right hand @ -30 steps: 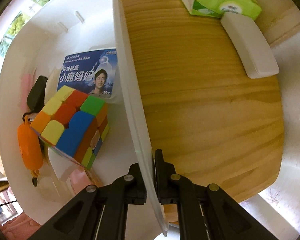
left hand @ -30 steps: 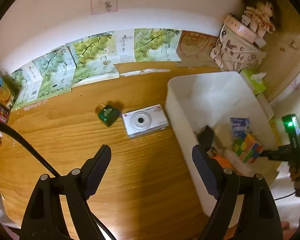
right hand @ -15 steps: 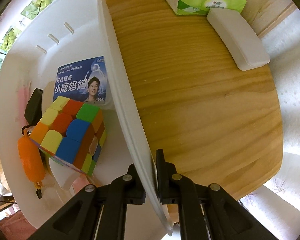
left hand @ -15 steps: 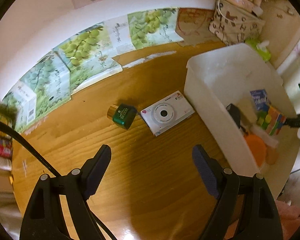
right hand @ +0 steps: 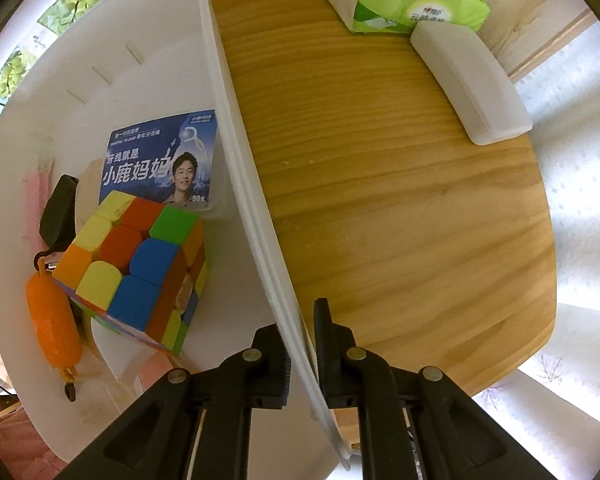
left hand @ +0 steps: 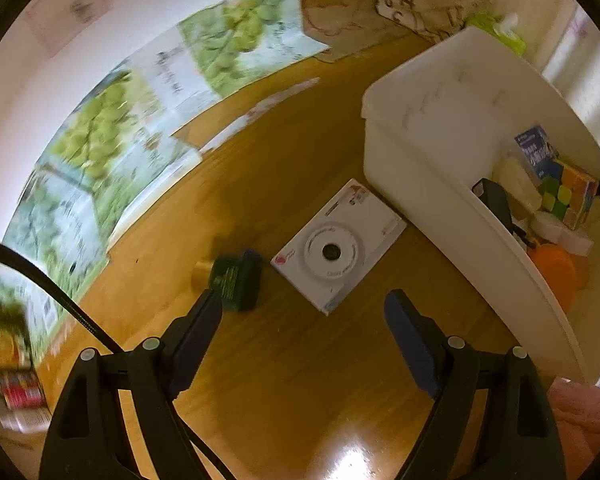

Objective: Organize rigid objects
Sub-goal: 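Withdraw the left tool toward the white box-shaped gadget, then lower the open left tool around the white gadget and close it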

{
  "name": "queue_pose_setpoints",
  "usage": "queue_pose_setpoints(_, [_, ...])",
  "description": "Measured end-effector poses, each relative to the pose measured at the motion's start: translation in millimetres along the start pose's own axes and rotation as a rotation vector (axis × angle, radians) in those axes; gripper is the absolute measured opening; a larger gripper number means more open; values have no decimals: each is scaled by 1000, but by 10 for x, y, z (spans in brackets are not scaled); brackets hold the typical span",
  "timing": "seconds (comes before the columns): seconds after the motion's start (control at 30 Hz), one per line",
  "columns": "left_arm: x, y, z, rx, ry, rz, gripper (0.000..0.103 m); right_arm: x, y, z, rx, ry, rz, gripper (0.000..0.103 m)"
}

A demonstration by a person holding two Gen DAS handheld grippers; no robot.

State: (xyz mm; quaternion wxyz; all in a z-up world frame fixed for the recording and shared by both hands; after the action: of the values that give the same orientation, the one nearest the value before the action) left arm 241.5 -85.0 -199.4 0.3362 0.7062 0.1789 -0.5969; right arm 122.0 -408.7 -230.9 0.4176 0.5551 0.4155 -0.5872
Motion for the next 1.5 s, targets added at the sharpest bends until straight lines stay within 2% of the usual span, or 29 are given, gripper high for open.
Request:
queue_pose_setpoints(0.27, [267,121,165,113,-21,-37,86,19,40,-20,-7,-9,-20,11])
queue_pose_setpoints(0.43, [408,179,159,128,-29,-55,87,30,72,-36,-1,-11,-30,11])
queue_pose_setpoints(1.03, [729,433,271,183,-154,-69,88,42,129,44,59,4,-49,11])
queue_pose_setpoints(1.43, [830,524,372,207,-173,17,87,70,204,95,82,-2,-64,11])
queue_pose_setpoints(1.5, [817,518,385,211,-177,37,83,82,208,92,87,-1,-64,11])
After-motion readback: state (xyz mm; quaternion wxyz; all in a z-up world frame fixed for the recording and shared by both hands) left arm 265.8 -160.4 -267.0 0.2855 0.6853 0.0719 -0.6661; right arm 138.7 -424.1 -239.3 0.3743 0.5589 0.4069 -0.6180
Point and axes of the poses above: each gripper's, at about its wrist camera, not at the fingertips, and x roughly the way its jaws point, z to its right, y to its top, the point moved 5 cm from there along x, roughly the way its jaws point, and after that the axes turned 3 degrees about -x, right-handed, at the moved point
